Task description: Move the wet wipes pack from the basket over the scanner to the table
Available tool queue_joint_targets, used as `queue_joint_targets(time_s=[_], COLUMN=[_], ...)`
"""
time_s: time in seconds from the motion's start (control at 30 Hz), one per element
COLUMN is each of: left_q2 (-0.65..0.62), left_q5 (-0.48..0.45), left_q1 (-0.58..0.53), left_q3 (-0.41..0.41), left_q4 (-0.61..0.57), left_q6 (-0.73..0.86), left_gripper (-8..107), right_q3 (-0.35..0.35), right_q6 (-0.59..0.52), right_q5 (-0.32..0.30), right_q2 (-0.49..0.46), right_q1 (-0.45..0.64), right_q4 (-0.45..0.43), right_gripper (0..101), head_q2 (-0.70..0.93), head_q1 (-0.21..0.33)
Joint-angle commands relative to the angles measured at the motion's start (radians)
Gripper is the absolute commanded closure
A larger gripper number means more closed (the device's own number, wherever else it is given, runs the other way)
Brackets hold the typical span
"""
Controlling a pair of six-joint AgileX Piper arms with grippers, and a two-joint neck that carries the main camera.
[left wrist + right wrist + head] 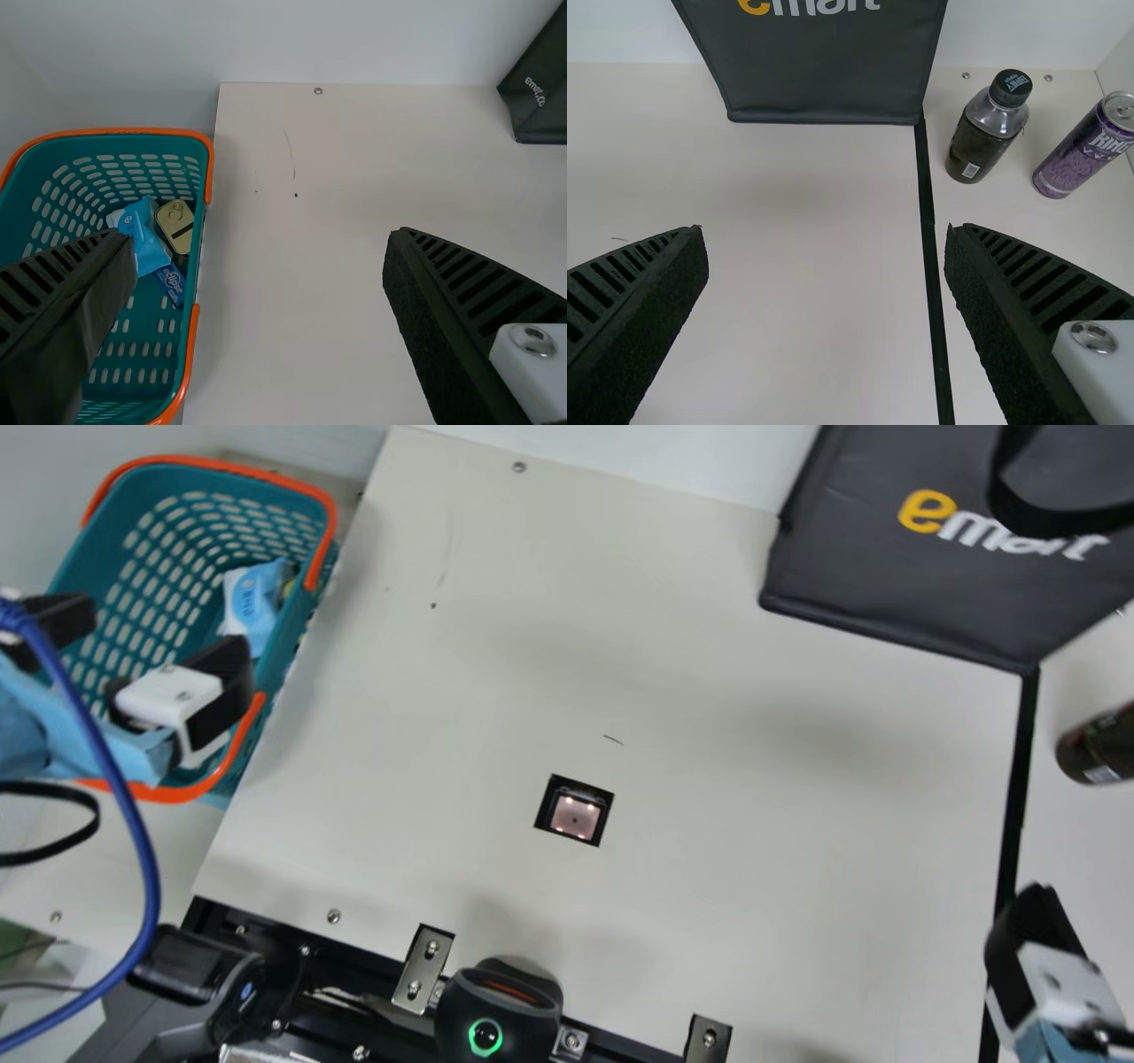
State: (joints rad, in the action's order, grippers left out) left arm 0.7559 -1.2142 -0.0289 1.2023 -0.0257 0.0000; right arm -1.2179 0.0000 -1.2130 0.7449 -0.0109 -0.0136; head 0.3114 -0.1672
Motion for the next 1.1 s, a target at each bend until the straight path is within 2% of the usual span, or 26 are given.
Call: queue_joint_targets(time_s=[0.0, 0.17, 0.33, 0.73, 1.07], left_q2=[0.000, 0.002, 0.035, 0.241, 0.429], left_q5=[0.000, 0.002, 0.022, 0.097, 0.173], left_q1=[0.000, 0.002, 0.051, 0.321, 0.521], left_q3=[0.000, 0.000, -0.005, 0.013, 0.036], left_q4=[0.000, 0.003, 0.045, 0.111, 0.037], left_q6=[0.000, -0.003, -0.044, -0.180, -0.060], left_gripper=[9, 9, 9, 9, 9], right_q3=[0.000, 0.000, 0.000, 0.000, 0.000], right_q6=[0.000, 0.000, 0.000, 0.000, 0.000], right_q5=[0.000, 0.000, 0.000, 0.000, 0.000], right_q2=[0.000, 0.000, 0.000, 0.000, 0.000], right_q1=[0.000, 0.000, 0.000, 0.000, 0.000], right_q4=[0.000, 0.000, 0.000, 0.000, 0.000], right_gripper=[6, 6, 6, 6, 6], head_q2=[0.010, 0.010, 0.010, 0.010, 0.010], head_q1=[0.029, 0.029, 0.029, 0.029, 0.029])
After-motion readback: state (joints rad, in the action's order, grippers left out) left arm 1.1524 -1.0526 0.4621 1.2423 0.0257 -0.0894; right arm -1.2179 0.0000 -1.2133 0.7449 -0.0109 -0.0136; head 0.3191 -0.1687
